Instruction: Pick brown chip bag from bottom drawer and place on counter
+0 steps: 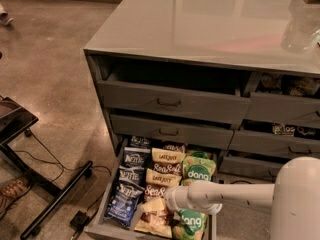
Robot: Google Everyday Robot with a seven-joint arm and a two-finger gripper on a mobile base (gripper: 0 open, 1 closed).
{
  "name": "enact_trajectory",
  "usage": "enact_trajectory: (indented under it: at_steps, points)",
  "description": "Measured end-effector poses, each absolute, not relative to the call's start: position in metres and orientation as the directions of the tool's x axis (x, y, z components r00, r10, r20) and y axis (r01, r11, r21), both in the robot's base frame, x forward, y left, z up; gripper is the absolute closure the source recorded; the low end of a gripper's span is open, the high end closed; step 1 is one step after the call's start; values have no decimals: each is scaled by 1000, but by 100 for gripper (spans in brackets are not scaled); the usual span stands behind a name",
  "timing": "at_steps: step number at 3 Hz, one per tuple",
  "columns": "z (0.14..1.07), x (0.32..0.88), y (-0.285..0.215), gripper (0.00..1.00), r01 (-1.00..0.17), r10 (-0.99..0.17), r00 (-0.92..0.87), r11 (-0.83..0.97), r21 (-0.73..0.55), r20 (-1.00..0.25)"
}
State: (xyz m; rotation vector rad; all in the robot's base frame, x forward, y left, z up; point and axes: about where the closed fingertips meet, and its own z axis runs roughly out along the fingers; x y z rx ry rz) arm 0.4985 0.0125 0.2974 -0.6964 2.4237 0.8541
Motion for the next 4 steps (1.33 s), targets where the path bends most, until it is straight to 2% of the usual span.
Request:
enact_trajectory:
  at_steps: [2,4]
  points:
    - [280,515,14,0,-576,-243,-753,693,433,-612]
    - [254,527,22,0,-513,-168,-708,790,335,-686]
